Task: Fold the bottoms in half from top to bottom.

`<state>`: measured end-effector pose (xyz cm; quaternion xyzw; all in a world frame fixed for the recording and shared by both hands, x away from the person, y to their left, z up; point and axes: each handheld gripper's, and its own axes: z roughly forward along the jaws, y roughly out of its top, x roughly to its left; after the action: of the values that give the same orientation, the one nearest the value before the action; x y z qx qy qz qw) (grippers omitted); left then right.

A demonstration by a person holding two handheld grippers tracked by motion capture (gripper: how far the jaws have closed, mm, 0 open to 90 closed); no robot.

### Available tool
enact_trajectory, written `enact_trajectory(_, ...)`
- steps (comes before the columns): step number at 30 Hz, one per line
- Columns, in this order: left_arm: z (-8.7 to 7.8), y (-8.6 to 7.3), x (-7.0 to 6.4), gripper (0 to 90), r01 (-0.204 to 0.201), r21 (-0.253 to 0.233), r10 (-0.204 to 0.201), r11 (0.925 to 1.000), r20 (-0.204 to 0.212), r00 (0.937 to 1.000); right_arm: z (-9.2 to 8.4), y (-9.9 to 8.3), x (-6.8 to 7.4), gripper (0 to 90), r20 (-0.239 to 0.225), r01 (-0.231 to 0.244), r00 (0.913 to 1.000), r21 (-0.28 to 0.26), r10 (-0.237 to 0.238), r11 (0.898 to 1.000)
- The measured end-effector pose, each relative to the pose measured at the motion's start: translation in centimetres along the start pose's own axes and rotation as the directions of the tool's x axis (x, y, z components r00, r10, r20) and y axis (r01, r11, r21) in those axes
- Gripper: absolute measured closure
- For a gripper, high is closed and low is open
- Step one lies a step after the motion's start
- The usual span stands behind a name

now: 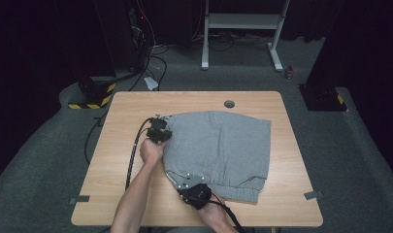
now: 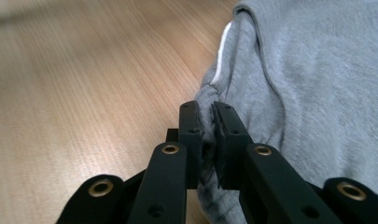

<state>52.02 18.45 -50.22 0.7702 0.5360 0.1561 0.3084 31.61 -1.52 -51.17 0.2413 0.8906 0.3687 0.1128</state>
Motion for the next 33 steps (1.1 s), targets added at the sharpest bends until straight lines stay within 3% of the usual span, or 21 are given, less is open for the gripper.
enact_trajectory(2,-0.6,0.2,0.2,86.1,0.031,-0.023,-0.03,0.9993,0.03,0.9991,-0.2,0.0,-0.1,83.2,-0.004,0.002,1.0,-0.006,-0.002,1.0)
enact_trajectory(6,-2.0,1.2,0.2,86.3,0.022,-0.077,-0.017,0.9968,0.066,0.9977,-1.3,0.1,-0.3,83.4,-0.022,-0.021,0.9996,-0.041,0.02,0.999)
enact_trajectory(9,-2.6,1.5,0.3,86.3,0.07,-0.113,-0.057,0.9911,0.112,0.9921,-1.9,0.2,-0.5,83.5,-0.035,-0.033,0.9989,-0.06,0.031,0.998)
enact_trajectory(12,-2.9,1.6,0.2,86.3,0.066,-0.126,-0.051,0.9898,0.118,0.9917,-2.5,0.3,-0.6,83.6,-0.044,-0.046,0.9981,-0.069,0.043,0.997)
enact_trajectory(16,-3.6,1.9,0.6,86.3,0.106,-0.156,-0.082,0.9821,0.151,0.9852,-3.7,0.7,-0.6,83.6,-0.041,-0.039,0.9985,-0.089,0.036,0.995)
enact_trajectory(18,-4.1,2.3,0.7,86.3,0.079,-0.152,-0.058,0.9852,0.14,0.9885,-4.0,0.9,-0.6,83.6,-0.04,-0.037,0.9986,-0.094,0.033,0.995)
enact_trajectory(24,-5.8,3.8,0.5,86.2,0.04,-0.181,-0.016,0.9827,0.135,0.9907,-4.8,1.7,-0.9,83.7,-0.054,-0.048,0.9976,-0.112,0.042,0.993)
enact_trajectory(33,-7.3,3.9,1.6,86.4,0.06,-0.203,-0.033,0.9774,0.136,0.9902,-5.5,3.1,-0.9,83.7,-0.084,-0.036,0.9961,-0.125,0.026,0.992)
